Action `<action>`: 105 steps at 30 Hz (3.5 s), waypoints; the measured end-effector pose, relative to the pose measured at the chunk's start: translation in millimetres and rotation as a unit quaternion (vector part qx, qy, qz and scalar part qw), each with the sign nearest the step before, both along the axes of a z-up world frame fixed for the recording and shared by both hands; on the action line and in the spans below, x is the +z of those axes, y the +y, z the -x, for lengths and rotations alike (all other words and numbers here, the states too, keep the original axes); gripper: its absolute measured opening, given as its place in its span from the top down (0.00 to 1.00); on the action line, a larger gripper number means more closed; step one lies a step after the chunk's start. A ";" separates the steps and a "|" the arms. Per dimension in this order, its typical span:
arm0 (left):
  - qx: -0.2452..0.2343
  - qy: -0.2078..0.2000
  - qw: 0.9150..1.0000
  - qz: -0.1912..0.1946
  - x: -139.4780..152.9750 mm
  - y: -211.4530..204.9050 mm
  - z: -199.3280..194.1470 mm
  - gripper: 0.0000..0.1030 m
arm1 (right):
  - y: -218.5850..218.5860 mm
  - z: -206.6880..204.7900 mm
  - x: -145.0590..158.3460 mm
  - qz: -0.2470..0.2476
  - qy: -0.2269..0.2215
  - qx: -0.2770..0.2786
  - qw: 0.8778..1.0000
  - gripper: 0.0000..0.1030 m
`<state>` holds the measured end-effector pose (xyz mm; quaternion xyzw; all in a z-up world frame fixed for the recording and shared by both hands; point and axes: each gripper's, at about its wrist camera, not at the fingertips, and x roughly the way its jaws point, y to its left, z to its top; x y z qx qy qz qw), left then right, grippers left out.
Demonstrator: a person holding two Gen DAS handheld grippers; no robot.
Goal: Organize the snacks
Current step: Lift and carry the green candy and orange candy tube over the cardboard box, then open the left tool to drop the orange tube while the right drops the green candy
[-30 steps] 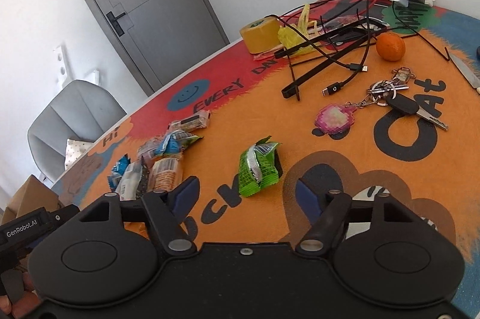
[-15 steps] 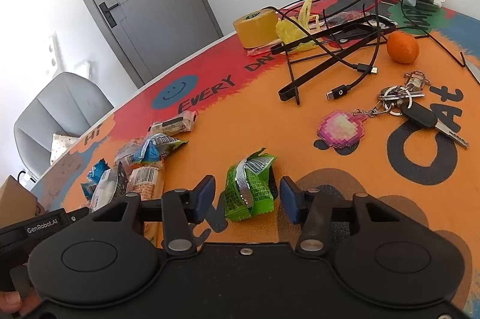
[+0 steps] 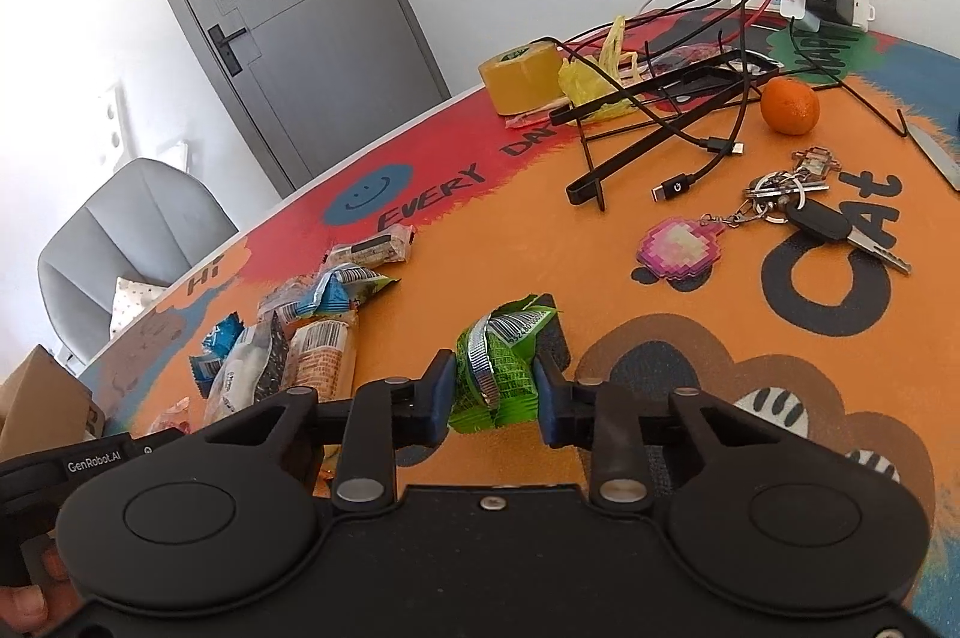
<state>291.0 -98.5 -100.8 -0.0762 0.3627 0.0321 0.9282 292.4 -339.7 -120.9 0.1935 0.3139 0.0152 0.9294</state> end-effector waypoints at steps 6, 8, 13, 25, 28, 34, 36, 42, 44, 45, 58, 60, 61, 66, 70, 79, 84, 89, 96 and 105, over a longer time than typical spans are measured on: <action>-0.008 -0.022 1.000 0.000 20.1 7.0 19.0 0.83 | 14.3 19.5 16.8 -0.023 -0.020 -0.017 0.999 0.72; -0.011 -0.028 1.000 -0.001 27.2 10.3 26.1 0.83 | 20.7 25.3 21.3 -0.032 -0.028 -0.014 0.999 0.72; -0.004 -0.052 0.999 0.000 46.3 21.9 47.0 0.83 | 35.1 40.2 35.4 -0.035 -0.049 0.000 0.998 0.72; 0.029 -0.079 0.996 0.004 73.5 63.1 81.9 0.83 | 70.1 65.2 65.6 -0.034 -0.097 0.046 0.994 0.72; 0.039 -0.090 0.995 0.001 79.6 76.4 88.7 0.83 | 81.1 65.8 67.9 -0.032 -0.099 0.056 0.993 0.72; 0.062 -0.099 0.993 0.000 86.8 106.0 98.7 0.83 | 106.3 65.9 72.2 -0.030 -0.102 0.081 0.991 0.72; 0.068 -0.098 0.993 0.001 87.1 114.8 100.3 0.83 | 113.7 64.9 74.0 -0.027 -0.104 0.088 0.990 0.72; 0.087 -0.097 0.991 0.007 87.4 139.4 102.5 0.83 | 134.0 61.2 77.4 -0.024 -0.107 0.104 0.988 0.72; 0.094 -0.098 0.991 0.010 89.3 148.1 103.5 0.83 | 142.2 60.0 79.9 -0.022 -0.108 0.110 0.988 0.72; 0.097 -0.097 0.990 0.012 90.6 151.3 103.5 0.83 | 146.3 58.7 81.9 -0.021 -0.109 0.113 0.987 0.72; 0.122 -0.104 0.987 0.024 108.7 192.7 95.1 0.83 | 207.2 33.3 119.3 -0.003 -0.129 0.183 0.975 0.72; 0.125 -0.100 0.987 0.028 107.1 200.0 90.4 0.83 | 214.5 28.7 121.0 -0.001 -0.128 0.190 0.973 0.72; 0.127 -0.098 0.987 0.030 106.2 203.2 87.8 0.83 | 219.2 26.3 121.7 0.001 -0.127 0.194 0.973 0.72; 0.129 -0.089 0.987 0.038 100.1 215.0 75.3 0.83 | 236.4 14.7 120.8 0.002 -0.119 0.205 0.971 0.72; 0.127 -0.077 0.988 0.047 95.5 224.7 67.9 0.82 | 248.9 6.4 119.7 0.001 -0.114 0.215 0.970 0.72; 0.157 -0.078 0.982 0.064 98.9 248.5 78.2 0.70 | 276.8 5.4 121.2 0.007 -0.107 0.243 0.964 0.72; 0.176 -0.082 0.979 0.065 101.4 261.0 90.3 0.65 | 287.5 6.6 124.5 0.007 -0.106 0.253 0.962 0.72; 0.182 -0.078 0.978 0.064 101.4 265.4 97.7 0.58 | 293.0 12.4 124.5 0.000 -0.097 0.265 0.959 0.68; 0.187 -0.077 0.978 0.057 102.0 259.3 106.4 0.30 | 282.4 22.0 124.8 -0.009 -0.096 0.256 0.962 0.57; 0.182 -0.075 0.979 0.051 102.0 237.3 111.1 0.15 | 246.1 33.4 120.5 -0.005 -0.094 0.222 0.971 0.46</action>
